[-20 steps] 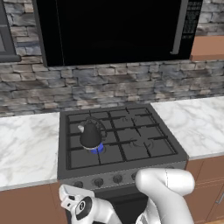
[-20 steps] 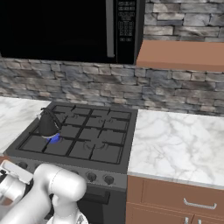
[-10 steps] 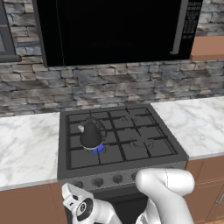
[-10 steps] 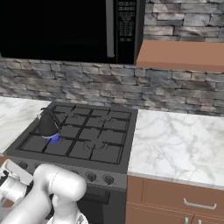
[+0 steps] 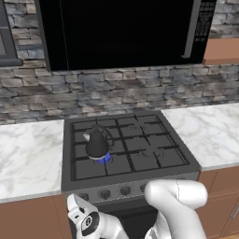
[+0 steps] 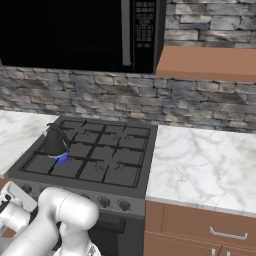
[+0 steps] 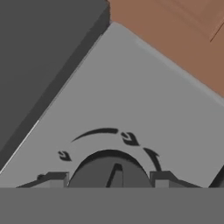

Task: The kettle is done boiling. Turn off the stove, then wait for 300 timesteps before moving the kettle to the dining table.

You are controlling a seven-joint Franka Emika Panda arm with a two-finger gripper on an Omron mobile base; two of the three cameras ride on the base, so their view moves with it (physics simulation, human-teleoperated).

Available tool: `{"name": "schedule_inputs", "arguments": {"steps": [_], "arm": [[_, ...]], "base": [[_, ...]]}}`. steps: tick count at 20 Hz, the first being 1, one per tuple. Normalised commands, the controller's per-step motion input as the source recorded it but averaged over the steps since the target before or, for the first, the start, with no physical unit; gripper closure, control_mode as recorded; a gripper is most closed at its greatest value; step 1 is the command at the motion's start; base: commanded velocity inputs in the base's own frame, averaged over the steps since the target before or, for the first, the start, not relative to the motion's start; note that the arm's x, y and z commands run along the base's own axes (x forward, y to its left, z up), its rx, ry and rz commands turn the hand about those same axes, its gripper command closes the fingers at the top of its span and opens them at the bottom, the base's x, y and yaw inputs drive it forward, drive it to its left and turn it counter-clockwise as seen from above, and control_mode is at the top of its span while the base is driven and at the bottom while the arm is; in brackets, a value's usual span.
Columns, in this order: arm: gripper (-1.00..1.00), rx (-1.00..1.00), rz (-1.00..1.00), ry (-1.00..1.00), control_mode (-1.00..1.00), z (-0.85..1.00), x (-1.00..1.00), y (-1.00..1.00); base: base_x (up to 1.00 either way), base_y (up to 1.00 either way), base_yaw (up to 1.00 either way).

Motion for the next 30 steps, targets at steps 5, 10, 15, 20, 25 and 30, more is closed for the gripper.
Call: {"name": "schedule_inputs", "arguments": {"steps": [5, 10, 15, 20, 25, 30], "arm": [[1.0, 0.23, -0.08, 0.02, -1.0, -0.08, 0.06, 0.21], [1.0, 0.2, -0.02, 0.04, -1.0, -0.06, 0.0, 0.06], [1.0, 0.21, -0.01, 0.08, -1.0, -0.01, 0.03, 0.11], [1.0, 0.23, -0.01, 0.07, -1.0, -0.01, 0.01, 0.13], [1.0, 0.24, -0.05, 0.04, -1.0, -0.1, 0.0, 0.18], [1.0, 0.25, -0.11, 0.06, -1.0, -0.34, -0.08, 0.07]], "base": [[0.0, 0.0, 0.0], [0.0, 0.0, 0.0], [0.0, 0.0, 0.0], [0.0, 0.0, 0.0], [0.0, 0.0, 0.0], [0.0, 0.0, 0.0]]}}
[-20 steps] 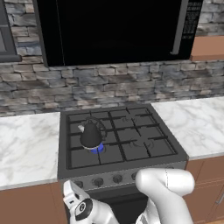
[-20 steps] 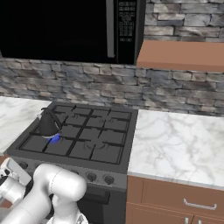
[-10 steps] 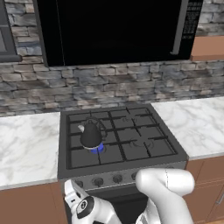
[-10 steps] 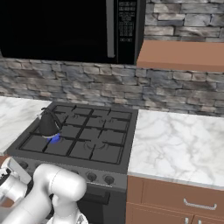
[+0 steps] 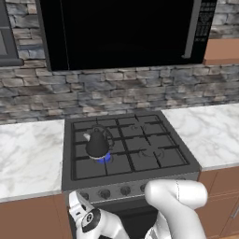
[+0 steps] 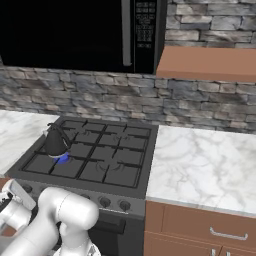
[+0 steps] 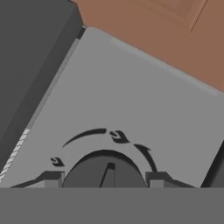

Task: The kettle is done boiling. Turn off the stove, then wait for 300 timesteps before moving the kettle to the dining table.

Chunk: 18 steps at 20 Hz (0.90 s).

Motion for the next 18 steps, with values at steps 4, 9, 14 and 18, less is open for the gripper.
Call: {"name": "schedule_inputs", "arguments": {"steps": [4, 9, 14, 18], "arm": [[1.0, 0.26, -0.11, 0.12, -1.0, -0.35, 0.0, 0.09], [1.0, 0.28, -0.11, 0.13, -1.0, -0.04, 0.0, 0.1], [1.0, 0.25, -0.14, 0.14, -1.0, 0.0, 0.0, 0.22], [1.0, 0.22, -0.15, 0.16, -1.0, -0.04, 0.11, 0.31]], "base": [[0.0, 0.0, 0.0], [0.0, 0.0, 0.0], [0.0, 0.0, 0.0], [0.0, 0.0, 0.0]]}}
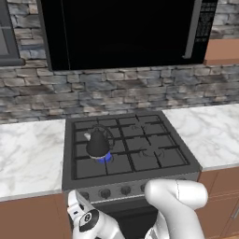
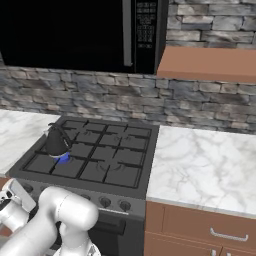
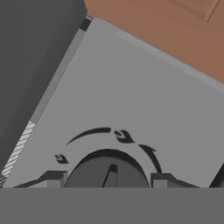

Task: The kettle is done boiling. Turn off the stove, then wait for 300 timesteps before moving the kettle to the dining table.

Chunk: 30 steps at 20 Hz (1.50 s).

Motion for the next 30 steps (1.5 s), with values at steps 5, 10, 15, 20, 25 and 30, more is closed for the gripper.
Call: {"name": "schedule_inputs", "arguments": {"steps": [5, 10, 15, 20, 25, 30], "arm": [[1.0, 0.35, -0.12, 0.1, -1.0, -0.3, 0.02, 0.18], [1.0, 0.46, -0.11, 0.08, -1.0, -0.43, 0.0, 0.16], [1.0, 0.44, -0.14, 0.19, -1.0, -0.03, 0.01, 0.31], [1.0, 0.4, -0.16, 0.17, -1.0, -0.05, 0.0, 0.44], [1.0, 0.39, -0.13, 0.1, -1.0, -0.25, -0.11, 0.42], [1.0, 0.38, -0.13, 0.09, -1.0, -0.19, -0.21, 0.54]], "base": [[0.0, 0.0, 0.0], [0.0, 0.0, 0.0], [0.0, 0.0, 0.0], [0.0, 0.0, 0.0], [0.0, 0.0, 0.0], [0.0, 0.0, 0.0]]}}
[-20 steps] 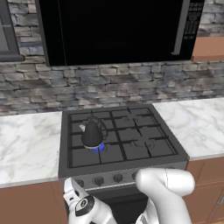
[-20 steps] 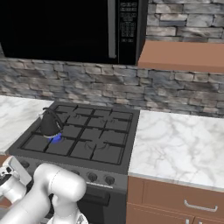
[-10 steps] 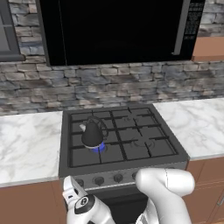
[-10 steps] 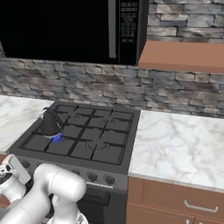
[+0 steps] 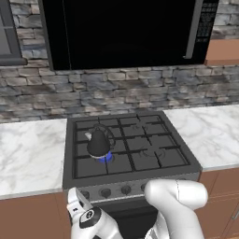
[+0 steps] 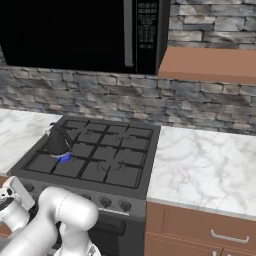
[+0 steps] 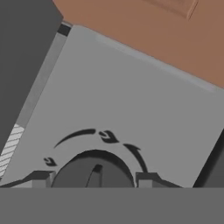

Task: The kettle is done boiling. Turn off the stove, then wait for 300 timesteps before moving the kettle to the dining table.

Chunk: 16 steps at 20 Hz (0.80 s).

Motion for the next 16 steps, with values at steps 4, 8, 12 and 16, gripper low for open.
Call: {"name": "schedule_inputs", "arguments": {"steps": [4, 8, 12, 16], "arm": [[1.0, 0.35, -0.16, 0.14, -1.0, -0.02, -0.11, 0.71], [1.0, 0.33, -0.18, 0.15, -1.0, 0.0, -0.05, 0.79], [1.0, 0.35, -0.16, 0.08, -1.0, -0.21, -0.15, 0.55], [1.0, 0.43, -0.16, 0.0, -1.0, -0.61, -0.41, 0.3]], "base": [[0.0, 0.0, 0.0], [0.0, 0.0, 0.0], [0.0, 0.0, 0.0], [0.0, 0.0, 0.0]]}}
